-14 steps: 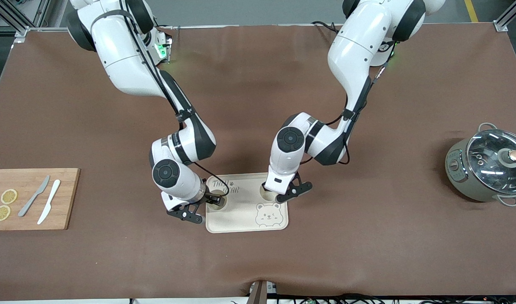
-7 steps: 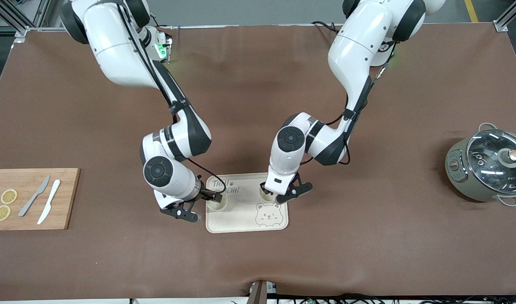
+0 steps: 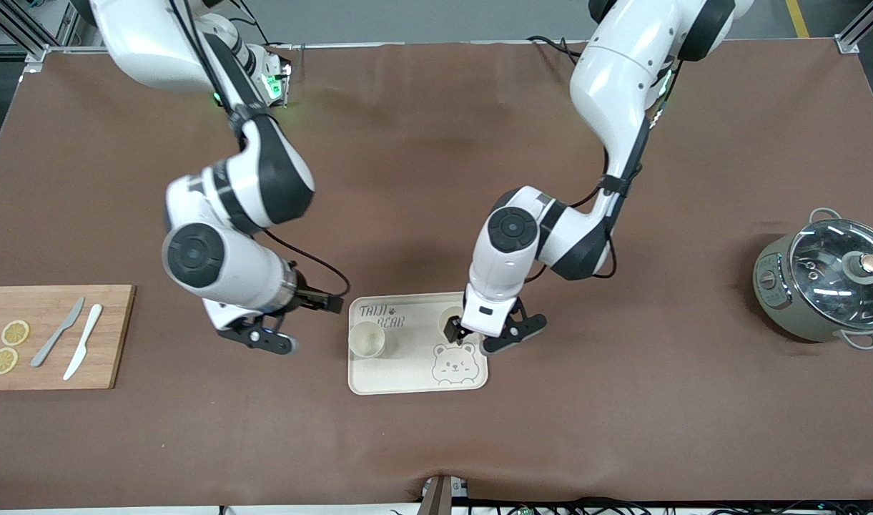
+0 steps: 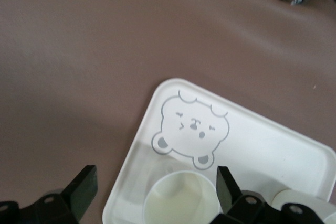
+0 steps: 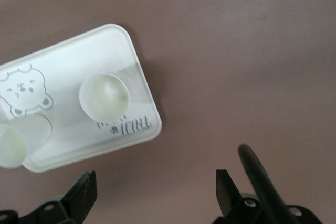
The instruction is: Place white IKEA cup upright on tray with both arms
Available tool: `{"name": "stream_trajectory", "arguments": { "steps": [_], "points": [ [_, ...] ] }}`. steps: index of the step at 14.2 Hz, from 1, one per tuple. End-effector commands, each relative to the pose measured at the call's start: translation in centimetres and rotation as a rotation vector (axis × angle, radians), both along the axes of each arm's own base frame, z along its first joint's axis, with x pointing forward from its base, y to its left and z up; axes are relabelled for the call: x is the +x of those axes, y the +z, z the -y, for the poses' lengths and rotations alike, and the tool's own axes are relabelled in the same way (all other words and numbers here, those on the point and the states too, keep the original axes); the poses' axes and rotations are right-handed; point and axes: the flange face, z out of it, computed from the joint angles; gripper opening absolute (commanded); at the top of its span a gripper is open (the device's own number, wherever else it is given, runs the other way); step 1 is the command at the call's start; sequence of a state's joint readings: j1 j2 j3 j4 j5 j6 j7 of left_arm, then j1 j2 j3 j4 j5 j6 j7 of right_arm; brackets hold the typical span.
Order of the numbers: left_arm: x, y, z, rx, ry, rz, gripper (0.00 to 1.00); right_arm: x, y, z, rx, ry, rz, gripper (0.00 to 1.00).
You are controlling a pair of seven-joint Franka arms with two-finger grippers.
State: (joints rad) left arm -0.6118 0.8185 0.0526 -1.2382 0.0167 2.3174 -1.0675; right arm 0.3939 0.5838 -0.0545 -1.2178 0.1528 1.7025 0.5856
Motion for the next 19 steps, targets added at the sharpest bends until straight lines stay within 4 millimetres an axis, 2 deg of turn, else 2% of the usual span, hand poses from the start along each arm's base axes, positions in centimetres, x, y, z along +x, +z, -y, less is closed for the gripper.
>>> {"name": "stream_trajectory", "arguments": {
  "steps": [1,3,7,11,13,17,18,19],
  "points": [
    [0.5,4.1,-2.9,0.031,-0.016,-0.009,1.0,-0.9,3.3,3.7,0.018,-0.002,-0.035,1.0],
    [1.1,6.6,-5.3,0.052,-0.027,-0.028,1.0,-0.8,5.6,7.5,0.02,0.023,-0.033,1.0],
    [1.6,10.8,-10.7,0.094,-0.063,-0.07,1.0,-1.1,10.1,19.3,0.038,0.166,-0.015,1.0],
    [1.6,14.1,-16.0,0.129,-0.12,-0.108,1.0,-3.2,14.3,25.5,-0.012,0.24,-0.004,1.0],
    [1.5,15.7,-18.6,0.142,-0.156,-0.119,1.0,-3.7,15.5,26.7,-0.023,0.225,0.012,1.0],
    [0.7,19.2,-25.1,0.165,-0.256,-0.137,1.0,-3.6,15.5,27.8,-0.048,0.245,0.018,1.0],
    [0.3,20.0,-26.5,0.169,-0.278,-0.134,1.0,-4.0,16.1,27.9,-0.045,0.244,0.02,1.0],
    [0.0,20.7,-28.0,0.174,-0.3,-0.132,1.0,-5.1,18.1,27.7,-0.046,0.246,0.043,1.0]
  ]
}}
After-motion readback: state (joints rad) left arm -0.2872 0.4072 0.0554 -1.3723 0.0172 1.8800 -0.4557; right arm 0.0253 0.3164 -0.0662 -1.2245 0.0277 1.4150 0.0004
